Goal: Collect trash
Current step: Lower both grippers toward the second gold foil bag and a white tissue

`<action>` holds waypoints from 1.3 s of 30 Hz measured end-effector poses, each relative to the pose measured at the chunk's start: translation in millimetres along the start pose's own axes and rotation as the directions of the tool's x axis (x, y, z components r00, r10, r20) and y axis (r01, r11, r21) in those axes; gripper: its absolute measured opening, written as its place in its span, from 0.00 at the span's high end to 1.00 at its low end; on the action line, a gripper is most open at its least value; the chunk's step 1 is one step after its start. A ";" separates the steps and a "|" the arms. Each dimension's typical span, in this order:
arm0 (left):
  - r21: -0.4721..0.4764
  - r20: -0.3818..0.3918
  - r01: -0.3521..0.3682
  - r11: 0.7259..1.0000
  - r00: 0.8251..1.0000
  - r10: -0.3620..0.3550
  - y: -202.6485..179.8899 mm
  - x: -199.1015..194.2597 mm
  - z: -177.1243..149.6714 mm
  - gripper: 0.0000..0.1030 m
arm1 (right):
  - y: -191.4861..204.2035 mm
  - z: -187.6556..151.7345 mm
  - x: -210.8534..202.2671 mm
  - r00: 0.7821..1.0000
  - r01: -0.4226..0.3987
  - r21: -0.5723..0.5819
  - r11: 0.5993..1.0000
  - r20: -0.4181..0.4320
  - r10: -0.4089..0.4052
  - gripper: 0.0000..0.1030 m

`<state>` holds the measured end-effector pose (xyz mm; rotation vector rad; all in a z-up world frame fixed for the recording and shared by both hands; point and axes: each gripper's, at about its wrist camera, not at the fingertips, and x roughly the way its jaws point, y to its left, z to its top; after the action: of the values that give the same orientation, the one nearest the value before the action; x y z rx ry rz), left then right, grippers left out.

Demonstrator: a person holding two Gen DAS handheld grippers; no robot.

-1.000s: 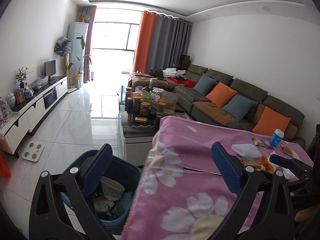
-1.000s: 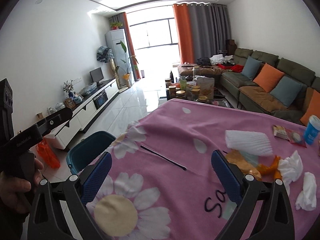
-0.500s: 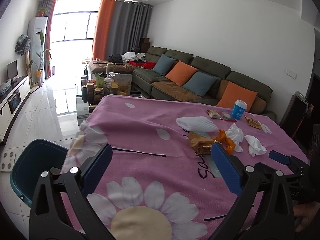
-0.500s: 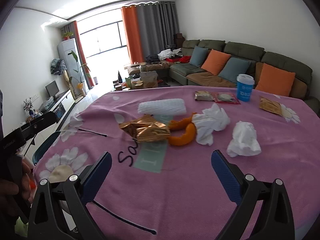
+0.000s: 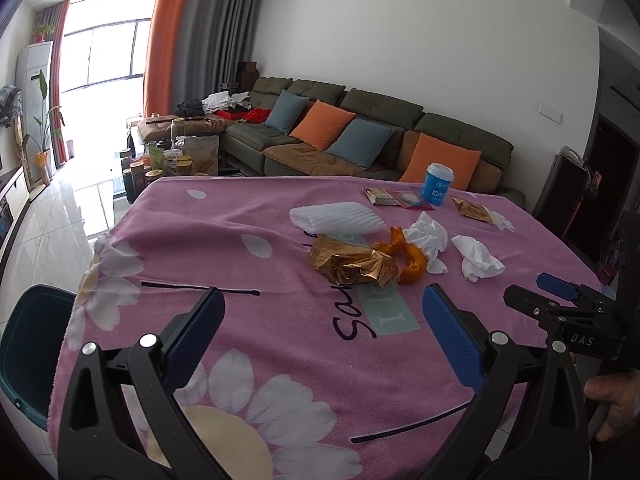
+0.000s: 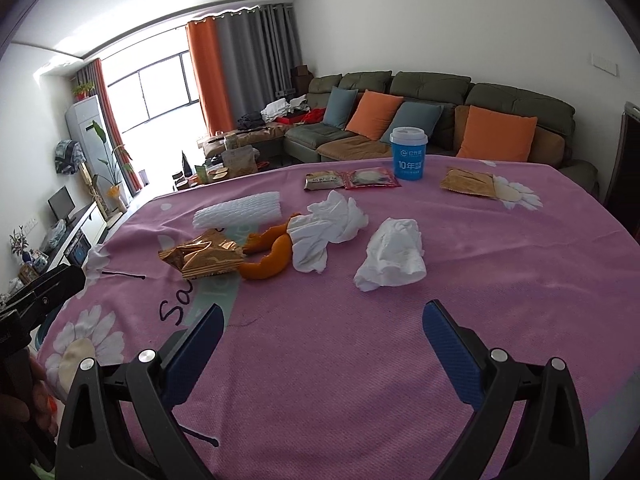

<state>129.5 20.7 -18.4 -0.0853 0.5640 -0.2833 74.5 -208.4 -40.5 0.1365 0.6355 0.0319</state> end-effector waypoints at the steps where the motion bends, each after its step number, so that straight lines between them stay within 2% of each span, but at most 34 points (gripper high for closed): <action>1: 0.006 -0.004 0.005 1.000 1.000 -0.005 -1.9 2.5 0.8 0.05 | -1.7 0.7 0.3 1.000 0.009 0.002 1.000 0.001 -0.009 0.07; 15: 0.040 -0.045 0.040 0.998 0.998 -0.039 -14.5 43.8 19.7 0.05 | -7.6 29.7 25.7 1.000 0.015 -0.003 1.000 -0.001 -0.015 0.07; 23: 0.047 -0.116 0.071 0.996 0.991 -0.065 -22.8 85.2 27.3 0.05 | -21.3 45.4 53.8 0.998 0.047 0.026 0.999 -0.037 -0.046 0.07; 29: 0.022 -0.198 0.077 0.997 0.978 -0.071 -22.6 119.7 27.6 0.05 | -31.0 51.1 63.1 0.997 0.054 0.042 0.998 -0.050 -0.052 0.07; 31: -0.001 -0.233 0.095 0.995 0.968 -0.092 -20.7 132.1 27.4 0.05 | -33.1 51.1 66.4 0.997 0.055 0.045 0.997 -0.057 -0.052 0.07; 39: -0.064 -0.316 0.090 0.994 0.943 -0.105 -12.8 167.3 27.3 0.05 | -38.0 50.8 79.9 0.995 0.044 0.057 0.997 -0.088 -0.039 0.07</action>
<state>276.2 -39.6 -79.5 -0.1155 0.8907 -0.3836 168.5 -246.3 -52.4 0.1792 0.7267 -0.0211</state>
